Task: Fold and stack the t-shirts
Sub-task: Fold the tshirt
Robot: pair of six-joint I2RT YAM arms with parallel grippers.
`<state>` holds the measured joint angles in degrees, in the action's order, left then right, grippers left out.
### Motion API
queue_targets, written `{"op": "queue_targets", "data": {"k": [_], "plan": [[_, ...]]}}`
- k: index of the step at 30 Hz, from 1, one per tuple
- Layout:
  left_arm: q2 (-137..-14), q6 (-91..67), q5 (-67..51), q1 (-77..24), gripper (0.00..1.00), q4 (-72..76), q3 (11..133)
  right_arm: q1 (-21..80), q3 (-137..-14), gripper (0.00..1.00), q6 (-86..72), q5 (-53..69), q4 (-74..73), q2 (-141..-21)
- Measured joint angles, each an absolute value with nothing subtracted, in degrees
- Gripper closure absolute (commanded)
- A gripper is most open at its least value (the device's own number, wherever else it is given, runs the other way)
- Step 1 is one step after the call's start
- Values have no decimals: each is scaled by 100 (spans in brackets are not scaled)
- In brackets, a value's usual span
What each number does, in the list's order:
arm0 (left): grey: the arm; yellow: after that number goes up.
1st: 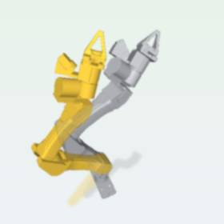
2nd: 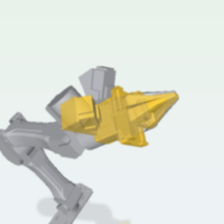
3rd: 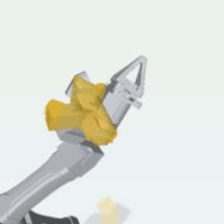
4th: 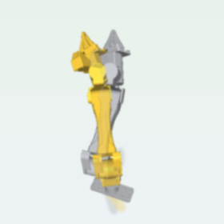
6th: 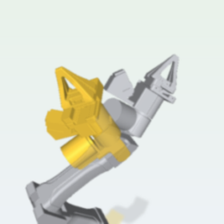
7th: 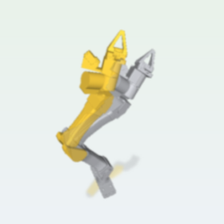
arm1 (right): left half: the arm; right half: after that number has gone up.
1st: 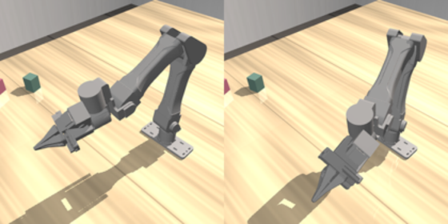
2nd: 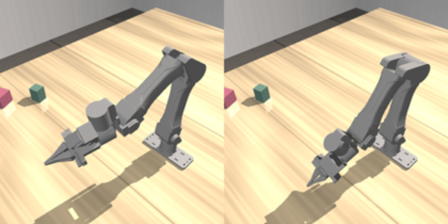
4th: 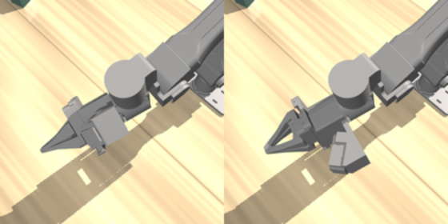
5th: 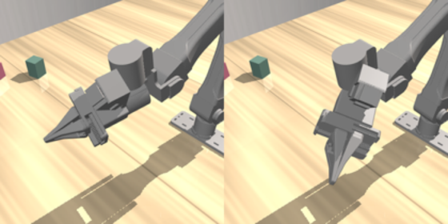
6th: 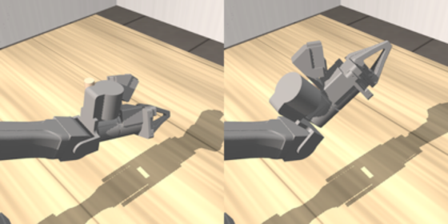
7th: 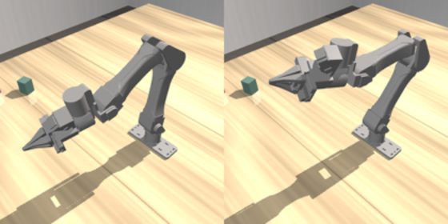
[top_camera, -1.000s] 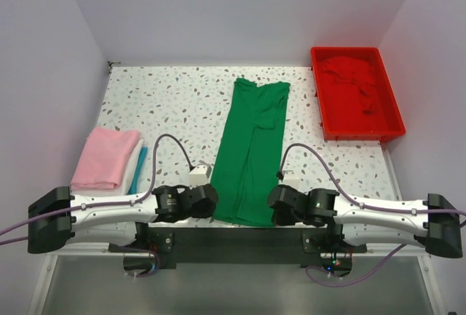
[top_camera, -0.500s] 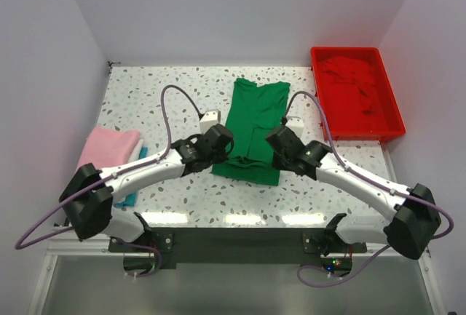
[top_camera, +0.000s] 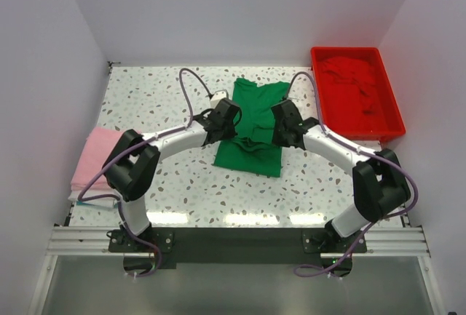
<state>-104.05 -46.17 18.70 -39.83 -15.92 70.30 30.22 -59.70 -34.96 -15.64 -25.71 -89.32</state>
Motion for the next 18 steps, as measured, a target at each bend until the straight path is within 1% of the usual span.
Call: {"op": "queue_targets", "data": {"k": [8, 16, 17, 18], "plan": [[-10860, -4475, 1625, -3811, 100, -1584, 7634, 2563, -5990, 100, -3424, -1201, -2303, -9065], [-11192, -4364, 1461, -3667, 100, -1588, 7950, 2093, -6055, 100, -3424, -891, -2171, -9356], [-11244, -4340, 1424, -3638, 94, -1588, 7981, 2047, -6090, 100, -3424, -840, -2169, -9400], [-11284, -4320, 1393, -3621, 88, -1588, 8005, 2012, -6117, 97, -3424, -805, -2158, -9428]]}}
